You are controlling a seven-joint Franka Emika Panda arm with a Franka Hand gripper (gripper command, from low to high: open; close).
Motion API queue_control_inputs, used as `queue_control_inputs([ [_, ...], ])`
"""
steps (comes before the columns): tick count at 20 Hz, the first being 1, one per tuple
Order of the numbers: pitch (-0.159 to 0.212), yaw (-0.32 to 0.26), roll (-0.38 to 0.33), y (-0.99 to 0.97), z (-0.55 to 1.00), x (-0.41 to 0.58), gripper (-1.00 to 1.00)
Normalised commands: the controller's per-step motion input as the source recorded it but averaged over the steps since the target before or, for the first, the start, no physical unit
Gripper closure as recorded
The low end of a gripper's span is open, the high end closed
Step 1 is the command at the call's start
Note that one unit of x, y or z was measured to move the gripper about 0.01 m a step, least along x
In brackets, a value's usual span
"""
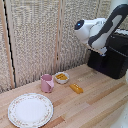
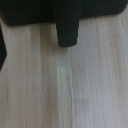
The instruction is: Carefully navigate your gripper to the air fryer's handle. Confidently seize the handle using your gripper. Gradually bring the handle toward yourself to access the air fryer.
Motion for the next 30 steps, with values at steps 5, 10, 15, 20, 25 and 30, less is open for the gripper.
queue_control_inputs([
  [5,0.007,0.075,0.009,-0.56,-0.14,0.029,-1.0],
  [10,0.013,0.063,0.0,-0.5,-0.17,0.11,-1.0],
  [15,0.014,0.056,0.0,-0.4,-0.1,0.15,-1.0],
  [20,0.084,0.056,0.0,-0.33,0.0,0.112,-1.0],
  [25,0.022,0.005,-0.001,-0.05,0.0,0.016,1.0],
  [30,0.0,0.0,-0.002,0.0,0.0,0.005,1.0],
])
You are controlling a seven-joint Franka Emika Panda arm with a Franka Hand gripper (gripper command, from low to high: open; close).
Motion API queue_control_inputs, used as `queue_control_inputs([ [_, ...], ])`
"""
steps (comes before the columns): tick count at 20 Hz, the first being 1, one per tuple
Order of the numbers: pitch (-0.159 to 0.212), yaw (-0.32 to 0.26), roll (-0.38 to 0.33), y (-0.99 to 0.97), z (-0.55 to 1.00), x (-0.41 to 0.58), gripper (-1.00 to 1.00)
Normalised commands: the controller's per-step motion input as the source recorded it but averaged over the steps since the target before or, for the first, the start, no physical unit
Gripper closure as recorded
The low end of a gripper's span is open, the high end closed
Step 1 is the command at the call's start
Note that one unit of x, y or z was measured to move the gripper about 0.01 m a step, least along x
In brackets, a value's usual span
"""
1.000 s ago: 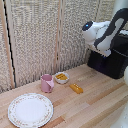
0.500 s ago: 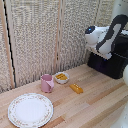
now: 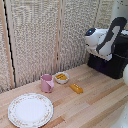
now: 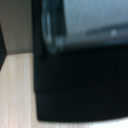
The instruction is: Carefully navigate your gripper to the air fryer's handle. Confidently seize the handle using your gripper. Gradually bring the handle toward yourself to access the air fryer.
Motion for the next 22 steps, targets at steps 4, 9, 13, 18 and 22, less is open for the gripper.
queue_control_inputs([
  [4,0.007,-0.009,0.095,0.0,0.03,0.034,1.0],
  [9,0.01,-0.001,0.25,-0.1,0.21,0.019,1.0],
  [13,0.121,0.0,0.308,-0.04,0.21,0.007,1.0],
  [18,0.217,0.004,0.368,0.15,0.0,0.0,1.0],
  [22,0.197,0.0,0.363,0.35,0.0,0.009,1.0],
])
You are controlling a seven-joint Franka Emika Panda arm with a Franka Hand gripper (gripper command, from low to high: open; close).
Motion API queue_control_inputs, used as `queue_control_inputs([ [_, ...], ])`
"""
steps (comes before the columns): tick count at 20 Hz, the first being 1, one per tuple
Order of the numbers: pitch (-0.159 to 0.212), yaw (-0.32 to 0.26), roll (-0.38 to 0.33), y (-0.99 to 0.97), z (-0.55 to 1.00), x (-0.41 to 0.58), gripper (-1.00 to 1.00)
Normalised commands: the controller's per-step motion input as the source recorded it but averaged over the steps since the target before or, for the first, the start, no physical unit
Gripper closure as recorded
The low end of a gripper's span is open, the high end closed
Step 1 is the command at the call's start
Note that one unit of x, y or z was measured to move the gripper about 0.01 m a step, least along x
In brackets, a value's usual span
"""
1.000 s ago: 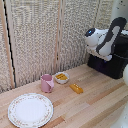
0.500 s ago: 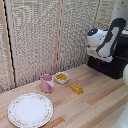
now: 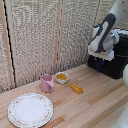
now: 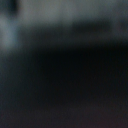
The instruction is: Carefully navigate your gripper to the air fryer's handle. Confidently seize the handle using your gripper. Gradually bring the handle toward yourself to access the air fryer.
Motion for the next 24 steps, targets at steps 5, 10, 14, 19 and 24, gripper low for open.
queue_control_inputs([
  [5,0.124,-0.006,0.3,0.57,0.0,0.063,1.0],
  [10,0.06,-0.067,0.14,0.79,-0.05,0.151,1.0],
  [14,0.061,-0.083,0.067,0.82,-0.02,0.156,1.0],
  [19,0.012,-0.118,0.075,0.76,0.0,0.038,1.0],
  [24,-0.017,-0.14,0.021,0.79,-0.04,0.0,1.0],
])
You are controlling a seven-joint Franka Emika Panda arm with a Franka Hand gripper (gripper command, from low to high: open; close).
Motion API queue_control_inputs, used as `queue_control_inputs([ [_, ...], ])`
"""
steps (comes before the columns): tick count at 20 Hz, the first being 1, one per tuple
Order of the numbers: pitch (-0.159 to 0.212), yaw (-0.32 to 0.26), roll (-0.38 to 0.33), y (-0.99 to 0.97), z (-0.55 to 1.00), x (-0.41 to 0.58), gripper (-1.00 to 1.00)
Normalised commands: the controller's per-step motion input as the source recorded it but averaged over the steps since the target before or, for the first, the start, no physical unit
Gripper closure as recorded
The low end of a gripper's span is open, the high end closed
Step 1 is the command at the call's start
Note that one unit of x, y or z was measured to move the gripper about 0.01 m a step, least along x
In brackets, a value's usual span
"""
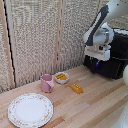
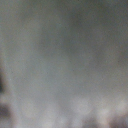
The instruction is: Carefully navigate your gripper to the air fryer's handle. Confidently seize the handle using your gripper. Gradually bring the handle toward yourself to access the air fryer.
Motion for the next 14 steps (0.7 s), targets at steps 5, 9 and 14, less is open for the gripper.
queue_control_inputs([
  [5,-0.045,-0.093,0.0,0.89,-0.24,-0.023,1.0],
  [9,-0.021,-0.082,-0.002,0.9,-0.27,-0.019,1.0],
  [14,0.0,0.0,-0.027,0.98,-0.19,-0.299,1.0],
])
